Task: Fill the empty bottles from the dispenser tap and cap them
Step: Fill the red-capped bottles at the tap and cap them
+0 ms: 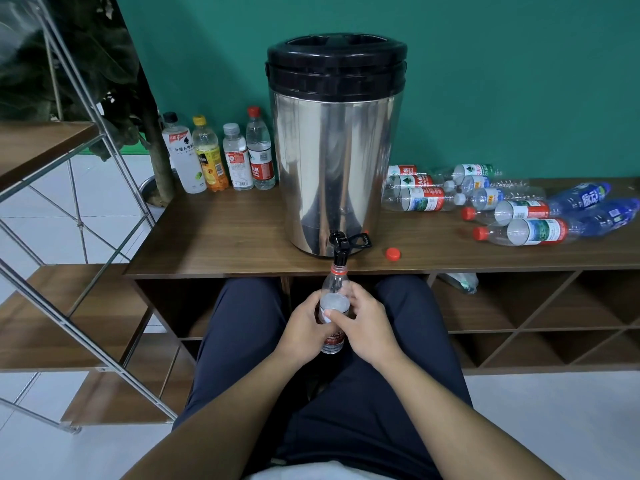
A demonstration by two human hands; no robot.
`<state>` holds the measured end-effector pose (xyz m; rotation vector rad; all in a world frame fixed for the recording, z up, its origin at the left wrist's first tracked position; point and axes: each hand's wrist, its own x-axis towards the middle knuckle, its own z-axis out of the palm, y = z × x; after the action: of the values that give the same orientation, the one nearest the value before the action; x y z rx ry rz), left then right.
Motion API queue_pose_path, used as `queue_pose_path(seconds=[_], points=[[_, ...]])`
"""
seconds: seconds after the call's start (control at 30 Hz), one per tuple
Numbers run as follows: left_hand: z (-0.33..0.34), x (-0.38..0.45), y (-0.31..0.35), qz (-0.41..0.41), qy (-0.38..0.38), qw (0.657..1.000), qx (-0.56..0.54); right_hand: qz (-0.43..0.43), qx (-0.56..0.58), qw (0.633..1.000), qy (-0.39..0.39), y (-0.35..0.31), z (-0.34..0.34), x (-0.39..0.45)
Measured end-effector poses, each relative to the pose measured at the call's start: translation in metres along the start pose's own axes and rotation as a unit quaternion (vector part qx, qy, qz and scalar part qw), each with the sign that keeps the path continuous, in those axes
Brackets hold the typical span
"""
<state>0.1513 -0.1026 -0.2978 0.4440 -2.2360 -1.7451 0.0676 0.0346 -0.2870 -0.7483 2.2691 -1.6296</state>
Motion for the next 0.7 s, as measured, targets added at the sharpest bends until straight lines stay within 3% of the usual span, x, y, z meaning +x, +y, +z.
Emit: queue_pose_path(seconds=[0.7], points=[[0.0001,-0.0011,0.0001,-0.005,-0.001,1.0,-0.003,-0.003,0.001,1.0,-0.006,0.0005,-0.0001,0.0008]])
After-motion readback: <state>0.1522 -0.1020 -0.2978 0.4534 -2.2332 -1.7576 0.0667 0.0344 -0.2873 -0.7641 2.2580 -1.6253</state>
